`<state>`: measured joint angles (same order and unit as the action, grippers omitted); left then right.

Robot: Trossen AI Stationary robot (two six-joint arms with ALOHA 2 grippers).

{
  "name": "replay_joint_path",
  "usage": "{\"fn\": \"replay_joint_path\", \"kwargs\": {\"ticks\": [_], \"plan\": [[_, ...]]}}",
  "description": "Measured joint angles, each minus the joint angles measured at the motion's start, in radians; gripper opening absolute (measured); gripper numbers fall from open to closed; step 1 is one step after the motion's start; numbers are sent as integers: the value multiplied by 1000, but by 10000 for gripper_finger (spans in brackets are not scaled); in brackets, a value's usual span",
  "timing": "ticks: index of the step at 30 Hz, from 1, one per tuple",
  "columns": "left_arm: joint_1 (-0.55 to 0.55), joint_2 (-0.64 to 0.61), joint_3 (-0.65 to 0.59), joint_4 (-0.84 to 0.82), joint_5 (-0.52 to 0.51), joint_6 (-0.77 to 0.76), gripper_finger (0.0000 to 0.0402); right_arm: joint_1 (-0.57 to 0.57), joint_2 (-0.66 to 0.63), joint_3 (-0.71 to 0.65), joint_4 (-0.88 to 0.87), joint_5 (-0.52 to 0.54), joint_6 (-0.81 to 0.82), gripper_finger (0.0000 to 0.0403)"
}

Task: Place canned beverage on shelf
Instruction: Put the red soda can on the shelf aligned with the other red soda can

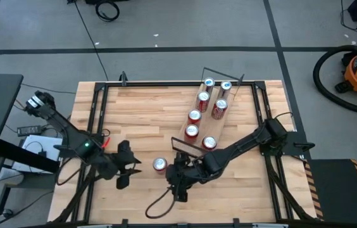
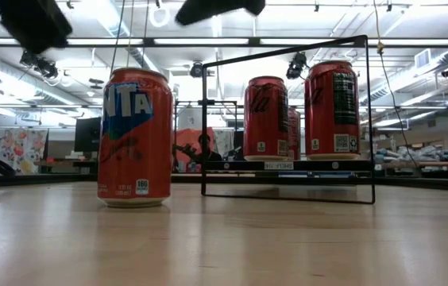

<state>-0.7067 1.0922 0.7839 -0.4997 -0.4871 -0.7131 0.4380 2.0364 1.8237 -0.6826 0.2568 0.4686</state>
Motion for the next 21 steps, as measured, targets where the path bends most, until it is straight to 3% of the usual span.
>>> {"fn": "replay_joint_path", "kwargs": {"ticks": [5, 21], "plan": [[8, 25, -83, 167, 34, 9, 182, -29, 37, 1, 2, -27, 10, 348], [88, 214, -105, 278, 33, 33, 182, -86, 105, -11, -26, -21, 26, 348]]}}
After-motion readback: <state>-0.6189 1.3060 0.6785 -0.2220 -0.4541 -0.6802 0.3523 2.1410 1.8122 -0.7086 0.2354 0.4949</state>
